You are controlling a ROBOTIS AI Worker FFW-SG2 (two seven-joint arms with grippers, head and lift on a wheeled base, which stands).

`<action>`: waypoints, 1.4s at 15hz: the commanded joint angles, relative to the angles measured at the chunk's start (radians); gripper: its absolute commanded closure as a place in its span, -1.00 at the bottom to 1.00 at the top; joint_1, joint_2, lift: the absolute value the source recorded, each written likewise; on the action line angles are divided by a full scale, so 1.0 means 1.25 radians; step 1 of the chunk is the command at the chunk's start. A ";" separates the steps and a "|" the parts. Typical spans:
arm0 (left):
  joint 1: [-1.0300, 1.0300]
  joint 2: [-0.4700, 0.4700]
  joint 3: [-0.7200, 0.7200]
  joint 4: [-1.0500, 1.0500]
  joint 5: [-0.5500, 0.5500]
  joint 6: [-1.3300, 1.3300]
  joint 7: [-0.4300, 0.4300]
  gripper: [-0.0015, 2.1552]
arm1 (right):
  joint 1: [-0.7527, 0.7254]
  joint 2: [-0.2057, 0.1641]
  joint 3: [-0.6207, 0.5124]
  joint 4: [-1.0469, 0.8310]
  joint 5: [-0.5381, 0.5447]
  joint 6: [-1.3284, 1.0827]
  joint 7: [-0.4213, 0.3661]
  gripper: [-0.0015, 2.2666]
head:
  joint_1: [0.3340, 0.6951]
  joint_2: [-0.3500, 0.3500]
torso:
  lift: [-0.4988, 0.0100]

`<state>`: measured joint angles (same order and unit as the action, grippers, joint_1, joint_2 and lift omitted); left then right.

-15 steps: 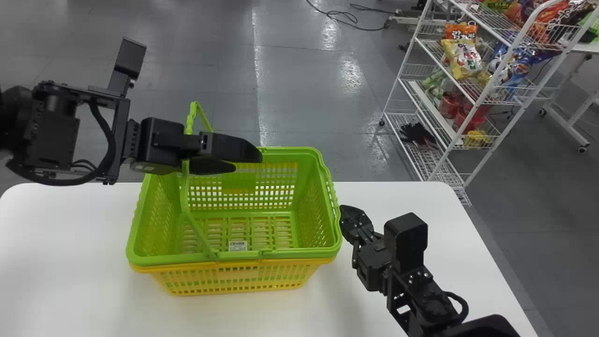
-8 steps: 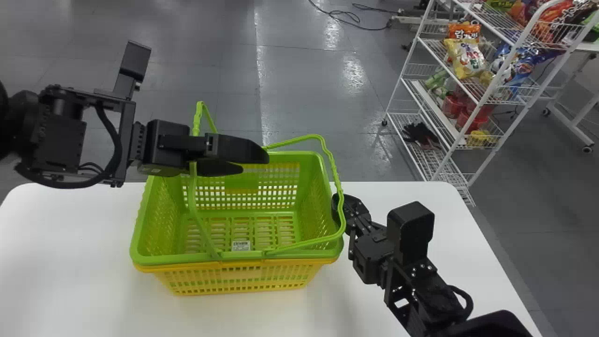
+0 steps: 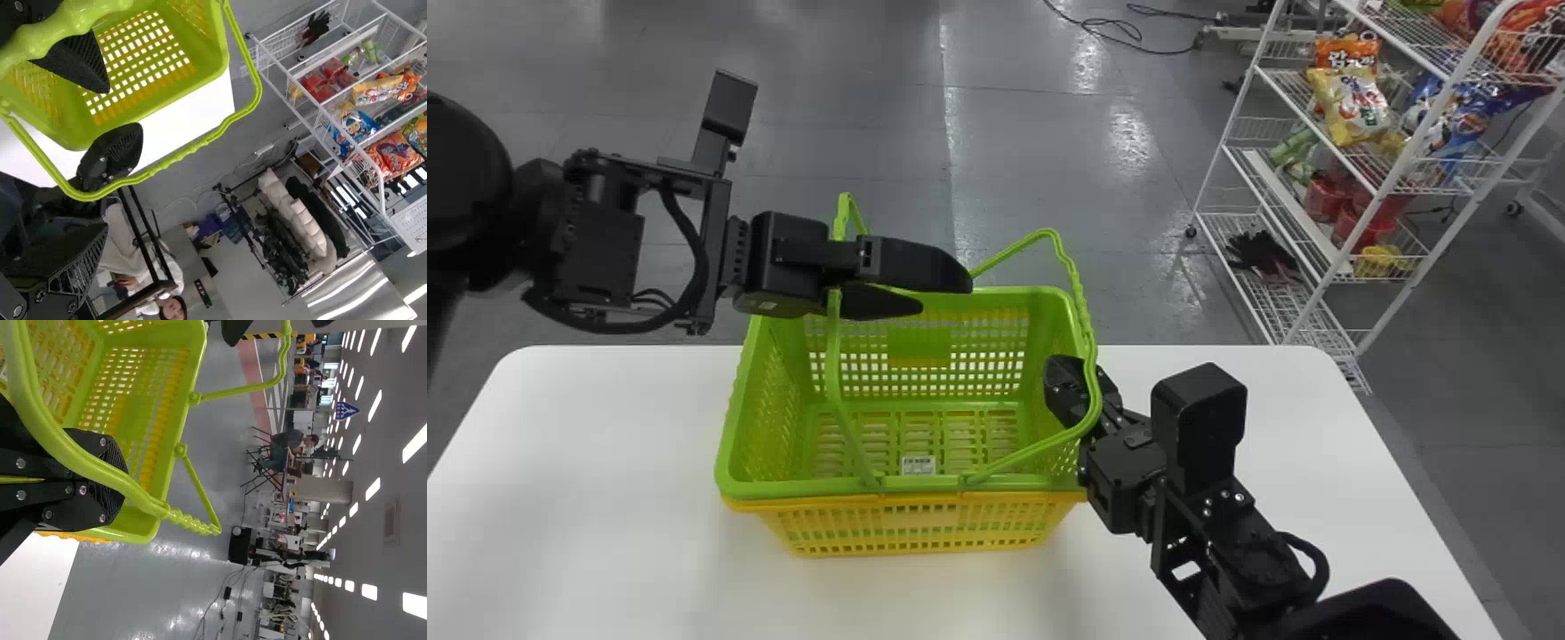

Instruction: Grasp handle with right gripper to insert into left gripper then lift and swing left to center

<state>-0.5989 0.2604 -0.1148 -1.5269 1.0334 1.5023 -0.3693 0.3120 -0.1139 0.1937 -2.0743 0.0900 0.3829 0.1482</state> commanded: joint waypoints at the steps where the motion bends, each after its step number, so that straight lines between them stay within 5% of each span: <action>1: -0.018 -0.001 -0.004 0.015 -0.005 -0.010 -0.002 -0.92 | -0.002 0.002 0.013 -0.005 0.007 0.007 -0.004 0.89 | 1.00 -0.28 | 0.60; 21: -0.019 -0.022 -0.020 0.024 -0.008 -0.014 -0.011 -0.92 | -0.075 0.022 0.158 -0.003 0.070 0.083 -0.031 0.89 | 1.00 -0.07 | 0.60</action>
<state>-0.6228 0.2336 -0.1392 -1.4984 1.0246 1.4842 -0.3823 0.2214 -0.0864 0.3811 -2.0774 0.1714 0.4823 0.1084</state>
